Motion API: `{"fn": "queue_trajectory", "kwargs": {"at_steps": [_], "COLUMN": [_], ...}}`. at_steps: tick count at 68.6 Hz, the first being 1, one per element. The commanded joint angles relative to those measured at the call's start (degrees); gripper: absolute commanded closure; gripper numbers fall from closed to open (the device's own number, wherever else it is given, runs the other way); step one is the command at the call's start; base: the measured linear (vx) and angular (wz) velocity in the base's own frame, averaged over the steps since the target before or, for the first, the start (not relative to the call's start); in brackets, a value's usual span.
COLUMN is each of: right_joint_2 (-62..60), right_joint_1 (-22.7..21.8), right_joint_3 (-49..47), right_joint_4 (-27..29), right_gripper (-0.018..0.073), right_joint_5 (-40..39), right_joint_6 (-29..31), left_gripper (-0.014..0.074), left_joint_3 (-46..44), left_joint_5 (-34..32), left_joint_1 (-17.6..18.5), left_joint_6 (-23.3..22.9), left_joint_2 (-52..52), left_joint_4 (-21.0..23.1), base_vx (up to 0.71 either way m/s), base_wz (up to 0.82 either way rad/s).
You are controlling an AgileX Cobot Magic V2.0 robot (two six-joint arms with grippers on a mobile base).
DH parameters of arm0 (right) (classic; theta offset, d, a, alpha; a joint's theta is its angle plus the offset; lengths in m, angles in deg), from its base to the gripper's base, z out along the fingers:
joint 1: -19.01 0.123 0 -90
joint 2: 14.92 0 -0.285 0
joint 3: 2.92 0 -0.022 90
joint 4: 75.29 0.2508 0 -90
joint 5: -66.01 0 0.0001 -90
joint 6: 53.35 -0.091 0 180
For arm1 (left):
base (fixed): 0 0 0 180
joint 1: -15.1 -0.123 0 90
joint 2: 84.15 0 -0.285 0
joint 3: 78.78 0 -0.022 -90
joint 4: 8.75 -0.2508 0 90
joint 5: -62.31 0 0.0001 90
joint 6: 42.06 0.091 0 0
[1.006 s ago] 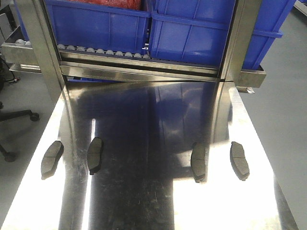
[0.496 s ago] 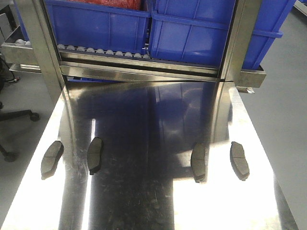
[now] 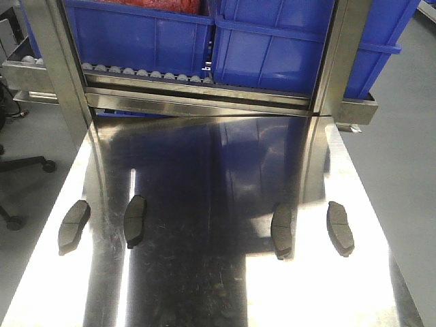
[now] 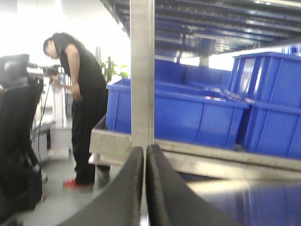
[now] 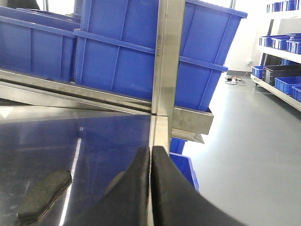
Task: Move and align brake pads A on conveyor
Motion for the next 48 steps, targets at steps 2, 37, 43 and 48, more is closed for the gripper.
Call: {"fn": "queue_trajectory", "kwargs": {"at_steps": [2, 37, 43, 48], "right_joint_2": [-0.5, -0.5, -0.5, -0.5], "right_joint_1": [-0.21, -0.21, -0.21, -0.21], "right_joint_3": [0.15, 0.15, 0.15, 0.15], "right_joint_4": [-0.19, -0.19, -0.19, -0.19], "right_gripper": [0.0569, 0.0569, 0.0569, 0.0569], "right_joint_5": [-4.4, -4.4, -4.4, -4.4], "right_joint_6": [0.32, 0.32, 0.32, 0.32], "left_gripper": [0.0602, 0.06, 0.0591, 0.0568], "left_joint_3": [-7.16, -11.99, -11.99, -12.04], "left_joint_5": [4.88, 13.09, 13.14, 13.14], "left_joint_1": [0.1, 0.1, 0.1, 0.1], "left_joint_6": [0.15, 0.1, 0.15, 0.3], "left_joint_2": [7.17, 21.65, 21.65, 21.65], "left_joint_4": [0.49, 1.12, 0.48, 0.48], "base_vx": [0.0, 0.0, 0.0, 0.0], "base_wz": [0.0, 0.0, 0.0, 0.0]}}
